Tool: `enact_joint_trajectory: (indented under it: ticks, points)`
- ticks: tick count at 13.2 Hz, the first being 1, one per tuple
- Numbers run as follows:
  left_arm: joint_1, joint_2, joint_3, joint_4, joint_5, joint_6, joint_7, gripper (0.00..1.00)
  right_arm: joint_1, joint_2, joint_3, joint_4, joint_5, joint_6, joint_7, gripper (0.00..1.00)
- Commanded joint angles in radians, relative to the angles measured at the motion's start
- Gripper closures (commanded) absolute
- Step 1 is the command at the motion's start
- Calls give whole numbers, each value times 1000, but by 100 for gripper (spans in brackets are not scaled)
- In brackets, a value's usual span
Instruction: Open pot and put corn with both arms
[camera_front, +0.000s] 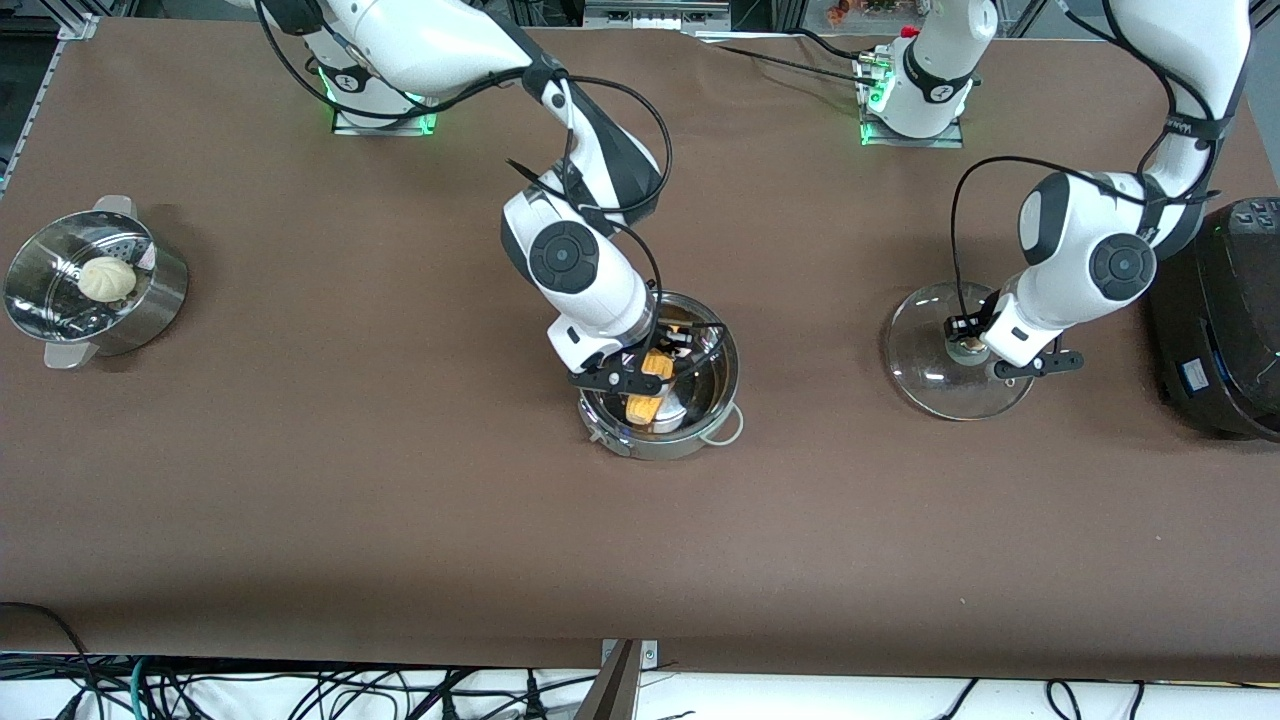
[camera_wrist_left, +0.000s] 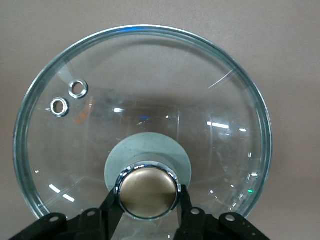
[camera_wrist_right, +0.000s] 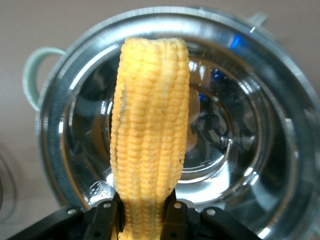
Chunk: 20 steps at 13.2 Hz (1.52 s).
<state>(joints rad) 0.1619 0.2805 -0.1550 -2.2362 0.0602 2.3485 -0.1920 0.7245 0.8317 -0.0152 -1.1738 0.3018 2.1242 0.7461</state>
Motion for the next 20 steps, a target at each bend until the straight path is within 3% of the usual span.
enact_joint_trajectory:
  ticks: [1, 2, 3, 5, 7, 8, 9, 12, 15, 18, 20]
  points:
    - [7, 5, -15, 18, 15, 3, 10, 97, 1, 15, 23, -9, 19, 26, -13, 73]
    - [2, 20, -17, 23, 13, 3, 6, 72, 1, 12, 23, -13, 16, 26, -5, 21]
    - [-1, 40, -18, 26, 13, 11, 5, 62, 1, 6, 23, -12, 13, 22, -14, 0]
    - [-1, 51, -40, 27, -14, 34, 8, 54, -4, -11, 23, -12, 14, 10, -14, 0]
    - [-1, 69, -41, 26, -14, 48, 8, 44, -7, -72, 11, -12, 10, -96, -11, 0]
    - [1, 72, -41, 27, -14, 49, 11, 31, -14, -101, -8, -10, 10, -159, -13, 0]
    - [8, 72, -41, 26, -16, 49, 10, 0, -16, -133, -37, -10, 8, -203, -13, 0]
    - [8, 1, -44, 77, -14, -88, 11, 0, -16, -227, -171, -12, 7, -373, -36, 0]
    - [13, -31, -44, 344, -13, -413, 110, 0, -19, -269, -369, -10, 19, -619, -373, 0]
    - [21, -86, -35, 541, -16, -578, 339, 0, -17, -328, -544, -13, -15, -653, -641, 0]
    - [24, -139, -40, 573, -14, -612, 231, 0, -17, -342, -610, -17, -44, -653, -747, 0]
